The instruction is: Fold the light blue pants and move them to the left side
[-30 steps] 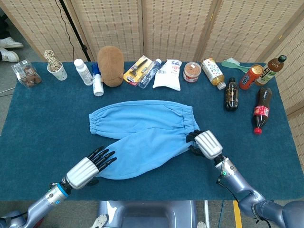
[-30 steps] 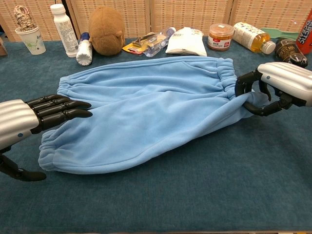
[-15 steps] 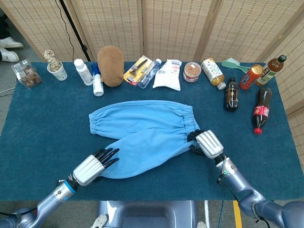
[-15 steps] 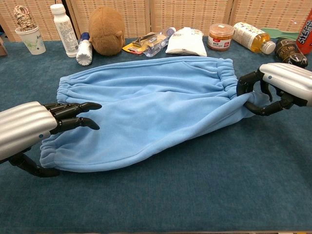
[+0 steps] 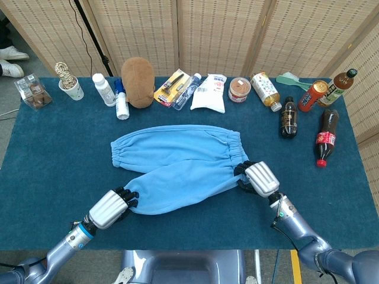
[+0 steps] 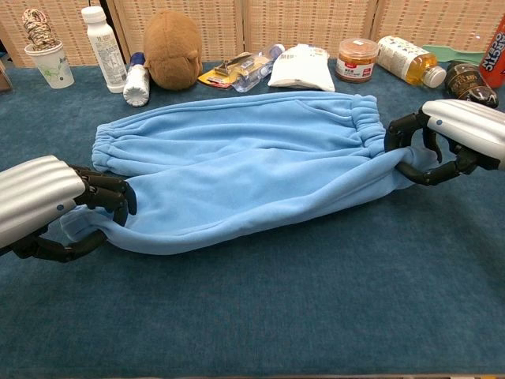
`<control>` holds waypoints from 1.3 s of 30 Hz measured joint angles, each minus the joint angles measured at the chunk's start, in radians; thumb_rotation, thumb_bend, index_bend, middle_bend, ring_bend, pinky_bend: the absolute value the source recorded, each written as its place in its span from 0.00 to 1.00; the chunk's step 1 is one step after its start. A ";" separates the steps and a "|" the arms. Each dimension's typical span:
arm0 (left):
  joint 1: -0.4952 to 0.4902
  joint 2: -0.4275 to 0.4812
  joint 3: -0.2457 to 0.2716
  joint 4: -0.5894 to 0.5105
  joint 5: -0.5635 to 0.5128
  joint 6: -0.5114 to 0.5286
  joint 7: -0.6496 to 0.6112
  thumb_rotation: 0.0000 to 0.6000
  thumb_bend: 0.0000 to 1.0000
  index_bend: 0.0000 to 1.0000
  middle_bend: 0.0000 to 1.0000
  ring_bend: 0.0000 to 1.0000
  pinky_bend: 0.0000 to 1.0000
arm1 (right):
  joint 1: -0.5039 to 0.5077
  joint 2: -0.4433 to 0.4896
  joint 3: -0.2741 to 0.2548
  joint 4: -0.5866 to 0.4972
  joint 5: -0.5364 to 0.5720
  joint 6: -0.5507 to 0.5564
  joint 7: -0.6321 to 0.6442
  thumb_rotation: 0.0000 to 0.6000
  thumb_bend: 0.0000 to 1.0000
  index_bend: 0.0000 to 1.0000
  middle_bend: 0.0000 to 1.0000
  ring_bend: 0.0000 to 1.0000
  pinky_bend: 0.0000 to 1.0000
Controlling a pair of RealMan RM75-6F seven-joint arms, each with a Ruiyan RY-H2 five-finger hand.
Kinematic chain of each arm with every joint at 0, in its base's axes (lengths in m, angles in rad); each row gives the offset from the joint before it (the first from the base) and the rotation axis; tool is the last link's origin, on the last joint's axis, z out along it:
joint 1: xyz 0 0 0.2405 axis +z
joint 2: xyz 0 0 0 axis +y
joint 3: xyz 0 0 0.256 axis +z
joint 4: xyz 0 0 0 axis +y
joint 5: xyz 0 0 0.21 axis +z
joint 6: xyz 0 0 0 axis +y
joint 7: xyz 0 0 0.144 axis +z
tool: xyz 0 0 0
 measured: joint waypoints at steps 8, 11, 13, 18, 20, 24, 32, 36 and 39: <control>0.003 -0.026 -0.024 0.027 -0.030 0.049 -0.053 1.00 0.51 0.82 0.58 0.58 0.57 | -0.002 0.008 -0.001 -0.013 0.001 0.000 0.016 1.00 0.90 0.63 0.56 0.46 0.64; 0.009 -0.032 -0.041 0.038 -0.049 0.080 -0.073 1.00 0.51 0.83 0.59 0.59 0.57 | 0.000 0.018 0.003 -0.029 0.004 -0.001 0.031 1.00 0.90 0.63 0.56 0.46 0.64; 0.011 -0.030 -0.053 0.036 -0.064 0.087 -0.082 1.00 0.51 0.84 0.59 0.59 0.57 | 0.003 0.025 0.008 -0.040 0.007 -0.003 0.037 1.00 0.90 0.63 0.56 0.46 0.64; 0.011 -0.009 -0.086 0.004 -0.114 0.084 -0.096 1.00 0.51 0.84 0.60 0.60 0.57 | 0.021 0.051 0.029 -0.086 0.019 -0.019 0.041 1.00 0.90 0.63 0.56 0.46 0.64; 0.008 0.006 -0.104 -0.024 -0.145 0.071 -0.100 1.00 0.51 0.84 0.60 0.60 0.57 | 0.033 0.064 0.043 -0.109 0.029 -0.034 0.035 1.00 0.90 0.63 0.56 0.46 0.64; 0.001 0.036 -0.151 -0.079 -0.217 0.047 -0.111 1.00 0.51 0.84 0.60 0.61 0.57 | 0.060 0.090 0.074 -0.150 0.060 -0.081 0.020 1.00 0.90 0.63 0.56 0.46 0.64; -0.023 0.088 -0.250 -0.172 -0.399 -0.061 -0.033 1.00 0.50 0.85 0.60 0.61 0.52 | 0.132 0.124 0.148 -0.190 0.162 -0.232 -0.011 1.00 0.90 0.63 0.56 0.46 0.64; -0.041 0.092 -0.288 -0.191 -0.484 -0.117 0.020 1.00 0.50 0.85 0.60 0.61 0.50 | 0.166 0.123 0.177 -0.176 0.211 -0.300 -0.029 1.00 0.90 0.63 0.56 0.46 0.64; -0.060 0.088 -0.319 -0.196 -0.557 -0.160 0.077 1.00 0.50 0.85 0.60 0.61 0.49 | 0.192 0.113 0.195 -0.142 0.246 -0.348 -0.048 1.00 0.90 0.63 0.56 0.46 0.64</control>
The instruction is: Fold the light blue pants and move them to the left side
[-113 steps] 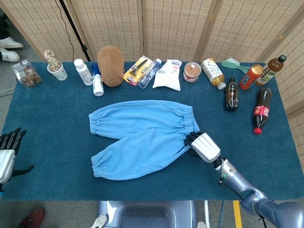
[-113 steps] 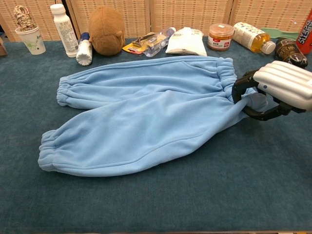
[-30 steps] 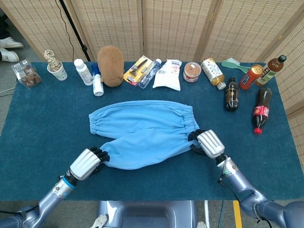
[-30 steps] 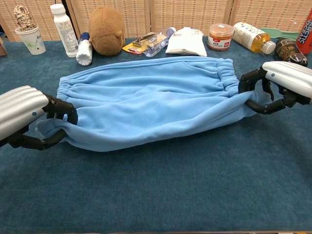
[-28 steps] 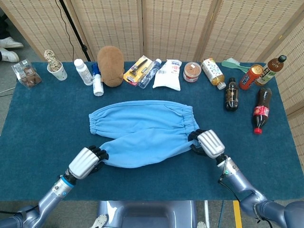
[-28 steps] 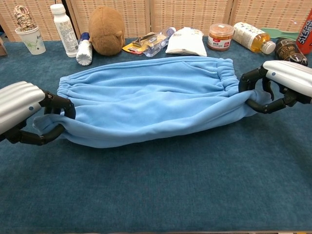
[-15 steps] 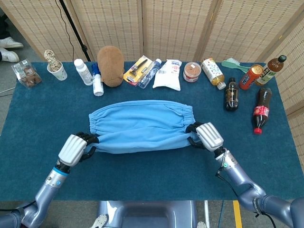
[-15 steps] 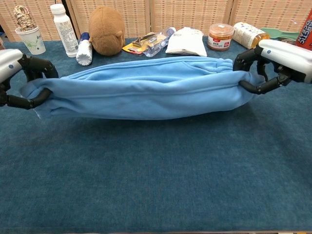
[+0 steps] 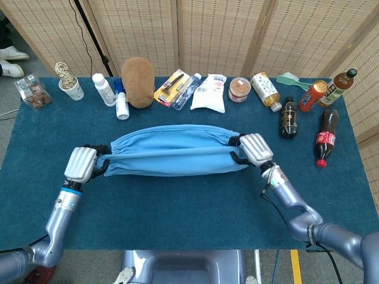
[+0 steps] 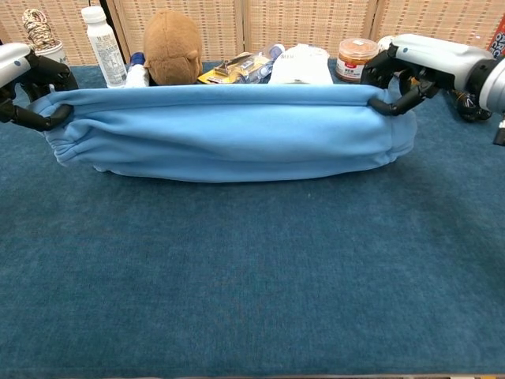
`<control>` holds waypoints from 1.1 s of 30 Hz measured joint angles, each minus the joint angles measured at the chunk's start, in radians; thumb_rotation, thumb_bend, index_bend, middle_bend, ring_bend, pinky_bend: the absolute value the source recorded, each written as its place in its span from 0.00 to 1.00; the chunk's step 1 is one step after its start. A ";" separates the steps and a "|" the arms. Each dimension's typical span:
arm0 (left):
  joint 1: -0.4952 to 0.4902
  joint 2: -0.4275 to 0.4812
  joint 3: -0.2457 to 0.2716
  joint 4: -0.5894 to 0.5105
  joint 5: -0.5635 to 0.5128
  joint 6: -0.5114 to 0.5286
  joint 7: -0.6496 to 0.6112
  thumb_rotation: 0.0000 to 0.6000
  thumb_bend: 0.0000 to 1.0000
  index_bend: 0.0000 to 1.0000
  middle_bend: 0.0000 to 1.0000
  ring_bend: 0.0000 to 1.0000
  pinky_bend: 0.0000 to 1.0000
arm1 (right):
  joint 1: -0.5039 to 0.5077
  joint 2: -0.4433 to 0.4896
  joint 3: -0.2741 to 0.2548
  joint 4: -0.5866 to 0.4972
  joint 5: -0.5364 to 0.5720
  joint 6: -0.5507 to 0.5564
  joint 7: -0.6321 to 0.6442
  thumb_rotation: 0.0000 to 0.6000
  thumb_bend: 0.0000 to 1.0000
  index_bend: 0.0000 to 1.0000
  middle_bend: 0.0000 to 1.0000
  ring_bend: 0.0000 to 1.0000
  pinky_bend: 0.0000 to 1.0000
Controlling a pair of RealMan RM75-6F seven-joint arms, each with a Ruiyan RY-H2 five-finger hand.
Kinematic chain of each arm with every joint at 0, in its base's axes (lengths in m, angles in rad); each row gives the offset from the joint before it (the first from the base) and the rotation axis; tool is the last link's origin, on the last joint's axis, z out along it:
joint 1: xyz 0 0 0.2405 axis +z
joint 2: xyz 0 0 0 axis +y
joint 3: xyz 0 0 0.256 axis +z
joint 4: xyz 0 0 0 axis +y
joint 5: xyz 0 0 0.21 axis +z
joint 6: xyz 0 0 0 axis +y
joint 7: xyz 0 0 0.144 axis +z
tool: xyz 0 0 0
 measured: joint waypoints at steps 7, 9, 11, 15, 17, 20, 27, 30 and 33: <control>-0.057 -0.053 -0.063 0.045 -0.143 -0.079 0.104 1.00 0.50 0.85 0.60 0.61 0.49 | 0.049 -0.045 0.021 0.105 0.057 -0.093 -0.035 1.00 0.90 0.63 0.56 0.46 0.64; -0.073 -0.068 -0.073 0.067 -0.162 -0.096 0.111 1.00 0.50 0.85 0.60 0.61 0.48 | 0.062 -0.063 0.025 0.137 0.069 -0.114 -0.039 1.00 0.90 0.63 0.56 0.46 0.64; -0.089 -0.085 -0.083 0.093 -0.179 -0.111 0.119 1.00 0.50 0.85 0.60 0.61 0.47 | 0.075 -0.082 0.029 0.169 0.079 -0.134 -0.041 1.00 0.90 0.63 0.56 0.46 0.64; -0.120 -0.114 -0.098 0.141 -0.204 -0.136 0.132 1.00 0.50 0.85 0.60 0.61 0.47 | 0.101 -0.117 0.034 0.226 0.090 -0.162 -0.045 1.00 0.90 0.63 0.56 0.46 0.64; -0.136 -0.130 -0.105 0.167 -0.215 -0.148 0.138 1.00 0.50 0.85 0.60 0.60 0.47 | 0.113 -0.136 0.037 0.256 0.094 -0.175 -0.046 1.00 0.90 0.63 0.56 0.46 0.64; -0.159 -0.153 -0.114 0.204 -0.231 -0.163 0.145 1.00 0.50 0.85 0.60 0.60 0.46 | 0.132 -0.162 0.042 0.301 0.101 -0.194 -0.044 1.00 0.90 0.63 0.56 0.46 0.64; -0.199 -0.198 -0.128 0.277 -0.261 -0.188 0.163 1.00 0.50 0.85 0.60 0.60 0.42 | 0.167 -0.213 0.046 0.386 0.102 -0.224 -0.026 1.00 0.91 0.63 0.56 0.46 0.64; -0.214 -0.213 -0.132 0.309 -0.274 -0.199 0.175 1.00 0.50 0.81 0.56 0.56 0.40 | 0.183 -0.231 0.046 0.420 0.100 -0.236 -0.023 1.00 0.91 0.62 0.56 0.46 0.64; -0.226 -0.231 -0.136 0.344 -0.285 -0.203 0.177 1.00 0.47 0.55 0.27 0.32 0.29 | 0.200 -0.252 0.047 0.456 0.098 -0.244 -0.019 1.00 0.72 0.42 0.41 0.35 0.56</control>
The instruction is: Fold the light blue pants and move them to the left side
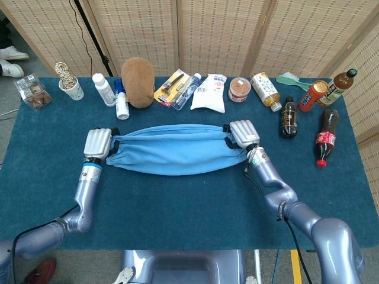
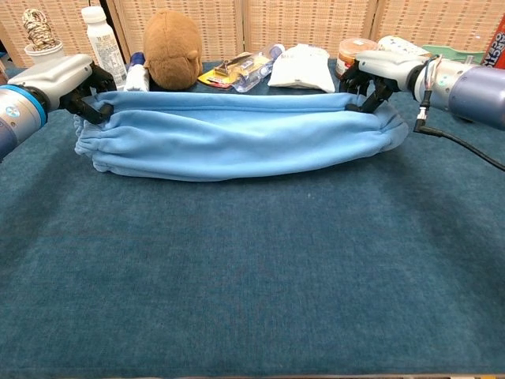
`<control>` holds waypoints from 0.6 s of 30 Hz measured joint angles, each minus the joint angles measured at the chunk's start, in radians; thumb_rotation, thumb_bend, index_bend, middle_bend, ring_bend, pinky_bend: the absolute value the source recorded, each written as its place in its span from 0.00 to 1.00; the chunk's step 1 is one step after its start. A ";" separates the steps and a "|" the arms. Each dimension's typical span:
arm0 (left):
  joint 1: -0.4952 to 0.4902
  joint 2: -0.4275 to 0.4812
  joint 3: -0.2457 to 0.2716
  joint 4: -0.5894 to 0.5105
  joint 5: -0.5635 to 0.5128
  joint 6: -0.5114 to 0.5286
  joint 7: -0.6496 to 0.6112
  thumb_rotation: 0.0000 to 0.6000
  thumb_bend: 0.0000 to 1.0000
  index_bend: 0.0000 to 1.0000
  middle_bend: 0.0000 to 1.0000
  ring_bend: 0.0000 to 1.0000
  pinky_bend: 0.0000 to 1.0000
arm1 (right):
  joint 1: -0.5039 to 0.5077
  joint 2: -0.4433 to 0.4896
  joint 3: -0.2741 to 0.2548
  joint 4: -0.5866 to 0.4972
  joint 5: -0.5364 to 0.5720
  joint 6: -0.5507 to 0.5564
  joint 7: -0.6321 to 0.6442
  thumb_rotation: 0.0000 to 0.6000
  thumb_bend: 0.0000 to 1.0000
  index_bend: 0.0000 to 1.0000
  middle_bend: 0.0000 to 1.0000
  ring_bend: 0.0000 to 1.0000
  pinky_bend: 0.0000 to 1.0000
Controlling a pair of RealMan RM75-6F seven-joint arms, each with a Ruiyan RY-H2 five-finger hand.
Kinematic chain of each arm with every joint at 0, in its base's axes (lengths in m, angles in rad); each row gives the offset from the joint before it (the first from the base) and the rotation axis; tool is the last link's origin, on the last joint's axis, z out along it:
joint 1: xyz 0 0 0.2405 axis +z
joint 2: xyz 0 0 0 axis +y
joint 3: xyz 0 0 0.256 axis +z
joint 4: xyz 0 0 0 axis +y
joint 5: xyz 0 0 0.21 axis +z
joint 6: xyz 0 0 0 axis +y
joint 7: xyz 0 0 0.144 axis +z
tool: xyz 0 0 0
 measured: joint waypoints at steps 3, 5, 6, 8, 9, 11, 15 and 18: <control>-0.007 -0.014 -0.001 0.022 -0.005 -0.004 -0.012 1.00 0.45 0.22 0.02 0.07 0.16 | 0.010 -0.008 -0.004 0.012 -0.013 0.004 0.018 1.00 0.12 0.11 0.09 0.07 0.29; -0.009 -0.016 0.002 0.026 -0.011 -0.015 -0.012 1.00 0.44 0.06 0.00 0.01 0.10 | 0.011 -0.004 -0.013 0.013 -0.027 0.003 0.041 1.00 0.00 0.00 0.00 0.00 0.12; -0.010 -0.015 0.004 0.025 -0.014 -0.022 -0.009 1.00 0.43 0.01 0.00 0.00 0.08 | 0.012 -0.002 -0.016 0.015 -0.032 0.002 0.049 1.00 0.00 0.00 0.00 0.00 0.08; -0.012 -0.010 0.007 0.020 -0.018 -0.027 -0.001 1.00 0.43 0.00 0.00 0.00 0.05 | 0.014 0.001 -0.022 0.019 -0.038 0.003 0.046 1.00 0.00 0.00 0.00 0.00 0.02; -0.012 -0.009 0.007 0.017 -0.018 -0.025 0.000 1.00 0.43 0.00 0.00 0.00 0.04 | 0.014 0.003 -0.024 0.020 -0.041 0.006 0.038 1.00 0.00 0.00 0.00 0.00 0.01; -0.011 -0.005 0.006 0.008 -0.016 -0.014 -0.004 1.00 0.43 0.00 0.00 0.00 0.03 | 0.014 0.006 -0.026 0.021 -0.047 0.026 0.017 1.00 0.00 0.00 0.00 0.00 0.00; -0.004 0.009 0.003 -0.020 -0.008 0.014 -0.011 1.00 0.42 0.00 0.00 0.00 0.01 | 0.007 0.016 -0.019 0.007 -0.054 0.110 -0.033 1.00 0.00 0.00 0.00 0.00 0.00; 0.009 0.037 0.004 -0.065 0.005 0.032 -0.022 1.00 0.41 0.00 0.00 0.00 0.01 | -0.006 0.041 -0.009 -0.044 -0.057 0.198 -0.085 1.00 0.00 0.00 0.00 0.00 0.00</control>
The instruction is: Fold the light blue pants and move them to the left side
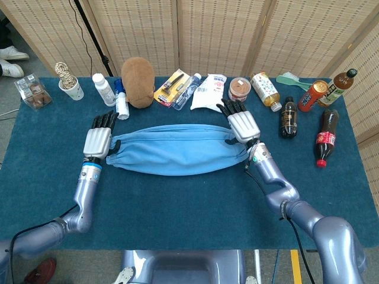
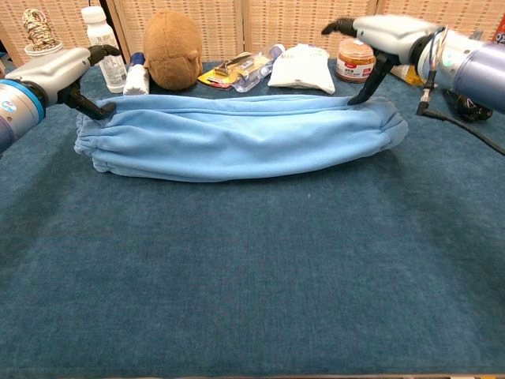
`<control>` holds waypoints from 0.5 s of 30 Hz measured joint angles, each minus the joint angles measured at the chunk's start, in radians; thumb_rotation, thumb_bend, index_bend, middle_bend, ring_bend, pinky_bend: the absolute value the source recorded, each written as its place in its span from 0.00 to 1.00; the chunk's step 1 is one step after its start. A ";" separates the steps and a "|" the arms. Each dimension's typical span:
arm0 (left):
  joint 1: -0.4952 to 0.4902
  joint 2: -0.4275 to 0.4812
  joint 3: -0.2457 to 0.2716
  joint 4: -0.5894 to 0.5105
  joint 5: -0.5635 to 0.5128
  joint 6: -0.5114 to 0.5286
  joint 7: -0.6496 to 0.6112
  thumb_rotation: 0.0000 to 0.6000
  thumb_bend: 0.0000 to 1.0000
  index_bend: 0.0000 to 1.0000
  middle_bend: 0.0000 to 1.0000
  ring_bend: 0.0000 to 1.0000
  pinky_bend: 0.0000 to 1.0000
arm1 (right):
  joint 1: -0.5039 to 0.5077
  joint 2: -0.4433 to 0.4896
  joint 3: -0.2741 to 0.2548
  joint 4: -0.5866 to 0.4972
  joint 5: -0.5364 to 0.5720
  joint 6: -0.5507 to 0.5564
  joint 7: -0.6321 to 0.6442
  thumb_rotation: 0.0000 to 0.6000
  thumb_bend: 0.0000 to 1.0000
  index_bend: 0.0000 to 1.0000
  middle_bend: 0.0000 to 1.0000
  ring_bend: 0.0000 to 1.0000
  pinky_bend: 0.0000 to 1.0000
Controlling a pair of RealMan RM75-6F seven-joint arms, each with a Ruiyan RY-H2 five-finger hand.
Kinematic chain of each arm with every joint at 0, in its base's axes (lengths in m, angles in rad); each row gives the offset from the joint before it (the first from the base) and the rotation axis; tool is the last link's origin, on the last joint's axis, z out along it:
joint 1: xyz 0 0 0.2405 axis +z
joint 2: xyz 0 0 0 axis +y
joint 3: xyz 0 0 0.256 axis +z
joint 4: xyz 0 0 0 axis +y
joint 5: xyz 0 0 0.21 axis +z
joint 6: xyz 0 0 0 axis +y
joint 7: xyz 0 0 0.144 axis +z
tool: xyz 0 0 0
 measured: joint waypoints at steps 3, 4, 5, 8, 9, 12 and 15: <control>0.016 0.036 0.004 -0.050 0.017 0.025 -0.011 1.00 0.41 0.00 0.00 0.00 0.01 | -0.018 0.040 0.009 -0.081 0.001 0.048 -0.041 1.00 0.00 0.00 0.00 0.00 0.00; 0.023 0.050 0.006 -0.066 0.023 0.033 -0.016 1.00 0.41 0.00 0.00 0.00 0.01 | -0.025 0.054 0.012 -0.107 0.002 0.056 -0.052 1.00 0.00 0.00 0.00 0.00 0.00; 0.027 0.058 0.008 -0.076 0.027 0.038 -0.019 1.00 0.40 0.00 0.00 0.00 0.00 | -0.034 0.073 0.014 -0.142 0.004 0.067 -0.064 1.00 0.00 0.00 0.00 0.00 0.00; 0.039 0.084 0.012 -0.106 0.040 0.050 -0.031 1.00 0.38 0.00 0.00 0.00 0.00 | -0.059 0.123 0.018 -0.225 0.009 0.088 -0.085 1.00 0.00 0.00 0.00 0.00 0.00; 0.043 0.093 0.014 -0.116 0.044 0.054 -0.035 1.00 0.38 0.00 0.00 0.00 0.00 | -0.067 0.140 0.017 -0.251 0.010 0.094 -0.089 1.00 0.00 0.00 0.00 0.00 0.00; 0.058 0.129 0.020 -0.152 0.062 0.068 -0.047 1.00 0.37 0.00 0.00 0.00 0.00 | -0.103 0.204 0.008 -0.343 0.007 0.115 -0.096 1.00 0.00 0.00 0.00 0.00 0.00; 0.078 0.175 0.030 -0.195 0.084 0.094 -0.053 1.00 0.37 0.00 0.00 0.00 0.00 | -0.147 0.282 -0.019 -0.439 -0.013 0.141 -0.101 1.00 0.00 0.00 0.00 0.00 0.00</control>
